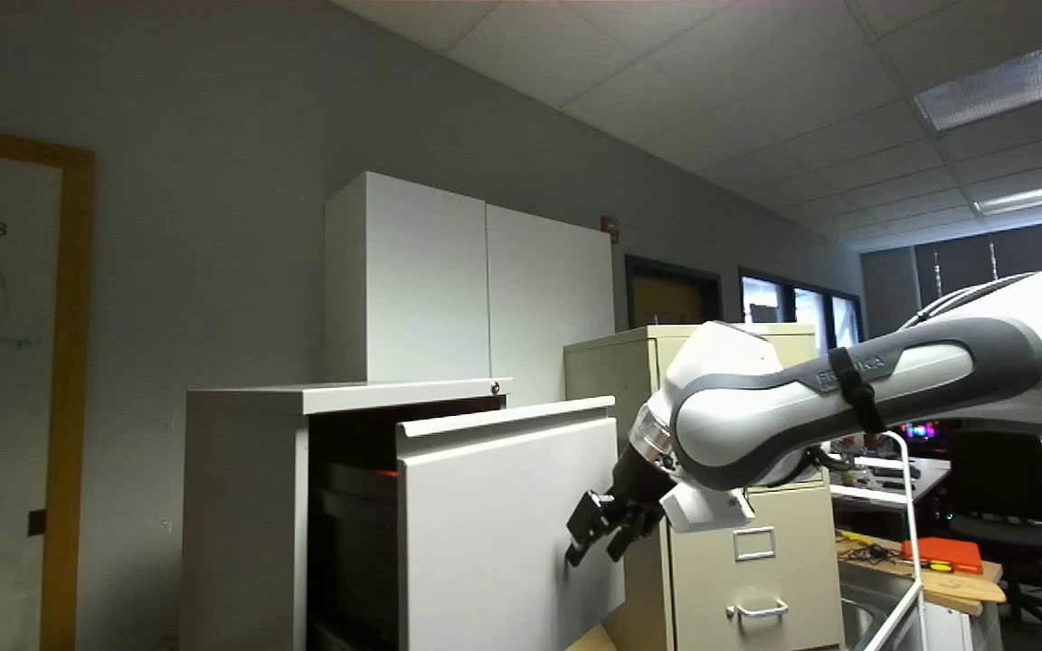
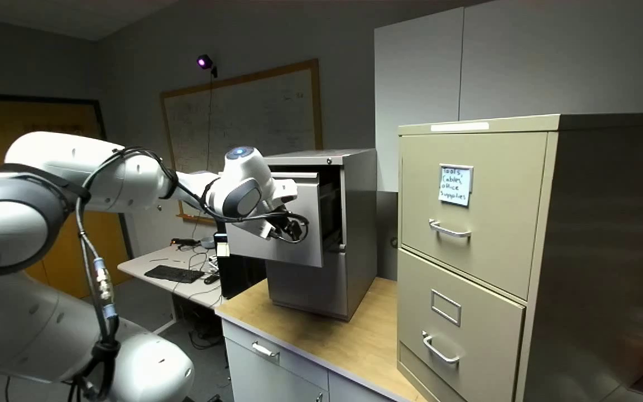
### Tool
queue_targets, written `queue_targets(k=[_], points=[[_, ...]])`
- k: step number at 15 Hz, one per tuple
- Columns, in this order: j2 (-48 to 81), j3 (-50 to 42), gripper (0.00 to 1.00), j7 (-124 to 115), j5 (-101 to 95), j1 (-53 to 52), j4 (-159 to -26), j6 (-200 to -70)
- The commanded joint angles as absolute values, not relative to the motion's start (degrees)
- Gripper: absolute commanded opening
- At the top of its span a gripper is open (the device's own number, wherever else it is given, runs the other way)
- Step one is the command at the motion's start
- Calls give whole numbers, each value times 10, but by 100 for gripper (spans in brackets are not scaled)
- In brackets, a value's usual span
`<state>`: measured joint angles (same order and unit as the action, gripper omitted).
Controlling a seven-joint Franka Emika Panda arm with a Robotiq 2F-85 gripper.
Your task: Close the top drawer on the grey cabinet
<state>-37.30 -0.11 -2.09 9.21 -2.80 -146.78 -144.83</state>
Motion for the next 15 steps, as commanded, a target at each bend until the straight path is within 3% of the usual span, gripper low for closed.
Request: queue_targets(k=[1,7,10,15], points=[[-438,18,52,-69,80,8,-1499,-1509],[-484,23,7,-104,92,36,-1532,-1663],[-477,4,1,-98,108,4,-1534,-1750],[-448,-46,6,-82,117,-94,-1522,-1851]])
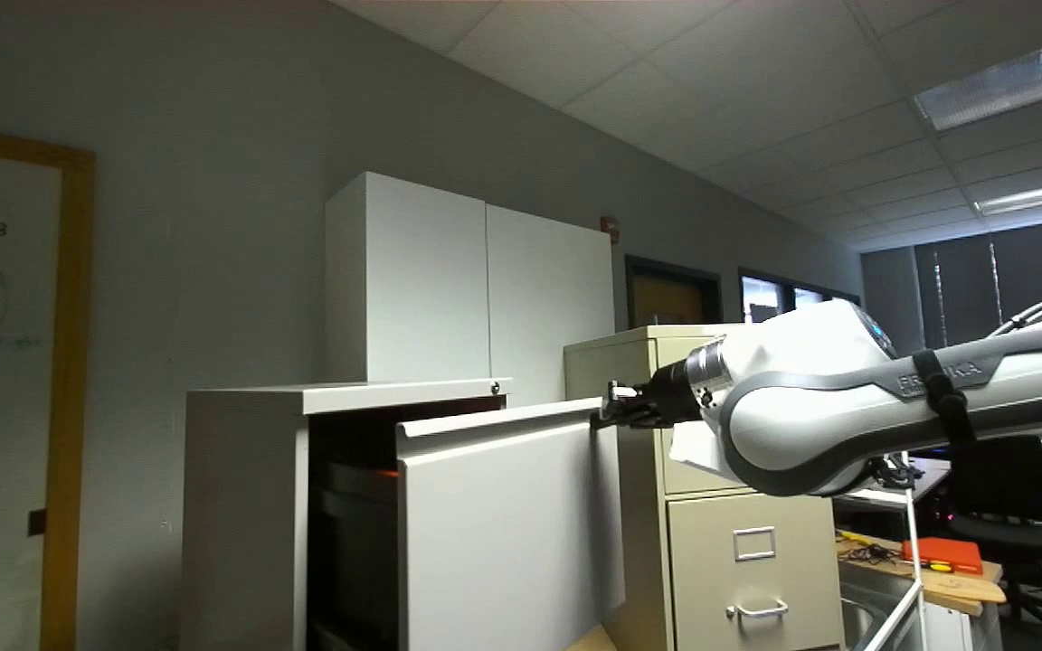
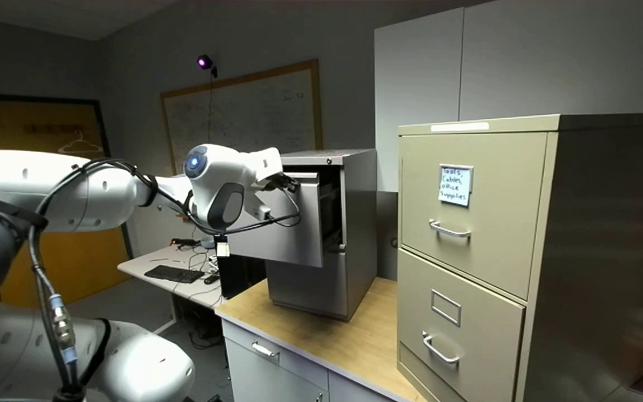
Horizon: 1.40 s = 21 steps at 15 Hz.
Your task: Close the top drawer on the grey cabinet
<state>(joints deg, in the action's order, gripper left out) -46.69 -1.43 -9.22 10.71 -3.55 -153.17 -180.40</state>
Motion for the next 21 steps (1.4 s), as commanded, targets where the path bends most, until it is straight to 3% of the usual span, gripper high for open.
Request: queue_targets(k=[1,21], points=[[-439,-62,5,-82,116,-121,-1517,-1865],[-236,-387,3,-77,88,-550,-1302,-1891]])
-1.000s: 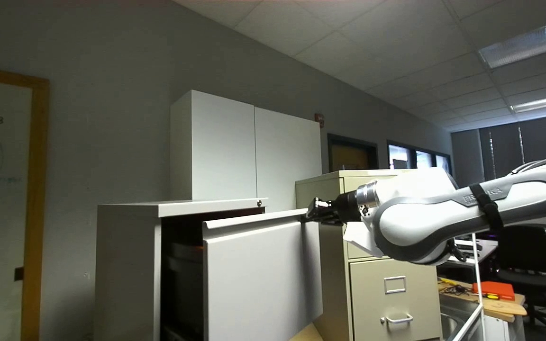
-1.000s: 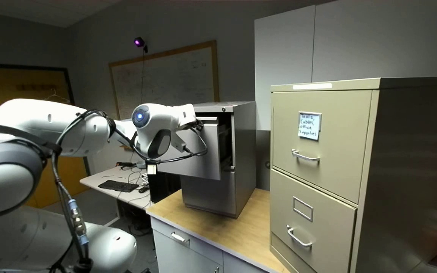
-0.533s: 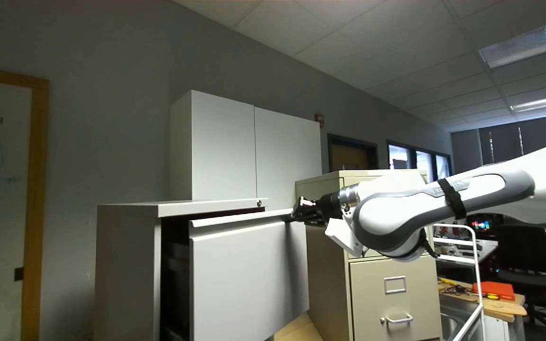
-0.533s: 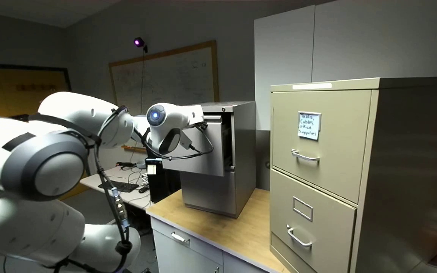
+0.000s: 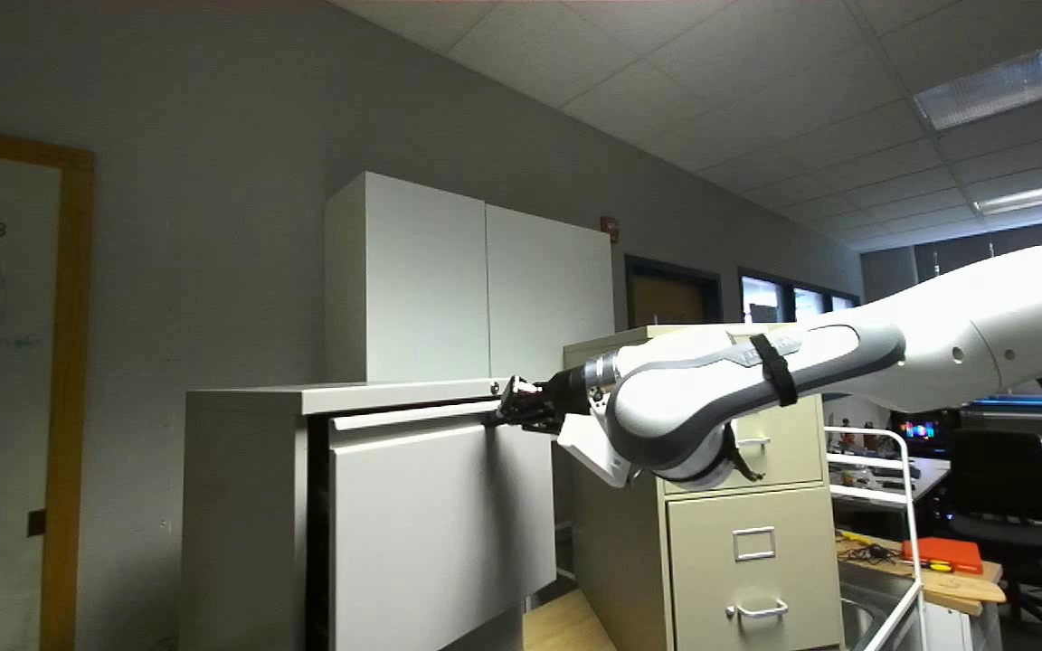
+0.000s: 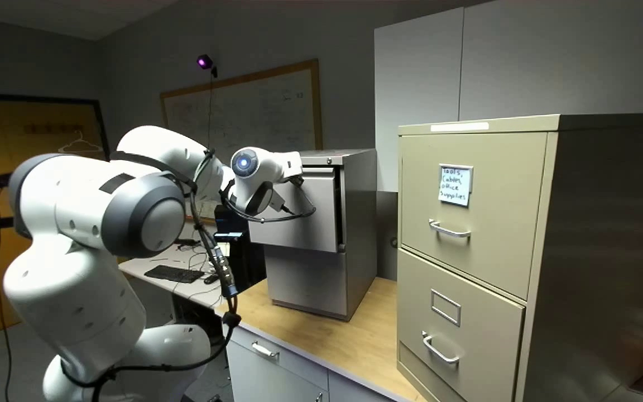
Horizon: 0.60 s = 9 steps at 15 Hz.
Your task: Close the top drawer on the grey cabinet
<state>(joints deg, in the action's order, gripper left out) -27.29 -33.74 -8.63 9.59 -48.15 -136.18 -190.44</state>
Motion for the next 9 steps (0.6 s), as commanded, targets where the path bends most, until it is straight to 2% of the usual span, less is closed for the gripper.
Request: queue_targets(k=[1,9], points=[[-230,-408,3,-76,87,-574,-1291,-1887],[-220,-582,4,-49,68,-740,-1223,-1862]])
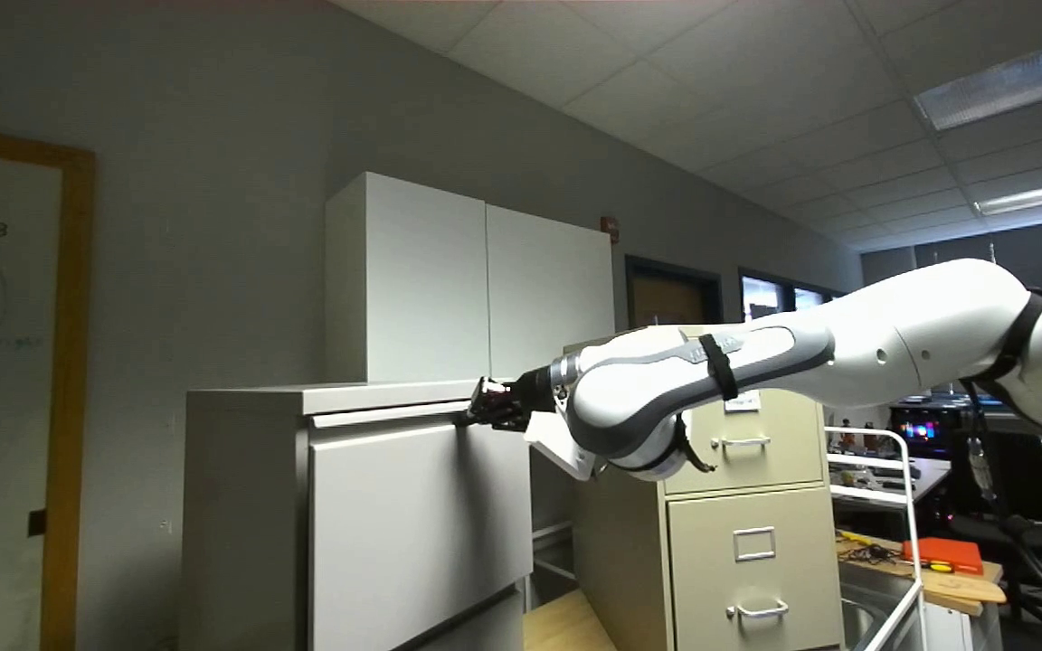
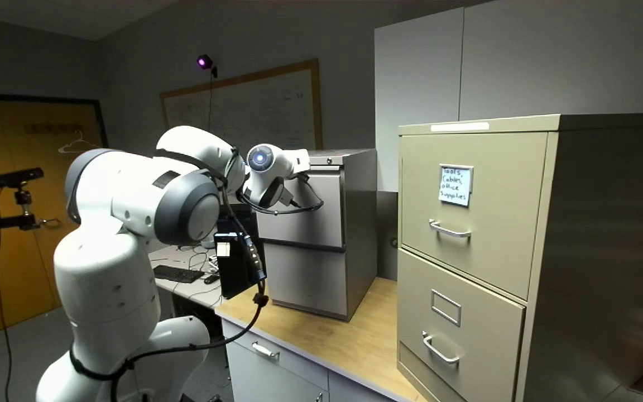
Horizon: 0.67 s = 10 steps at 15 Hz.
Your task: Close the top drawer on the grey cabinet
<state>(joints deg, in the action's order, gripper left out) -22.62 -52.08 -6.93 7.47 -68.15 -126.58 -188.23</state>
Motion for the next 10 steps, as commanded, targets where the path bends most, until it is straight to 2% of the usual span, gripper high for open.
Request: queue_targets(k=[1,7,10], points=[[-221,-604,3,-44,67,-764,-1215,-1858],[-230,-725,3,-3,80,-901,-1165,-1833],[-237,-727,6,-2,79,-905,-1167,-1830]])
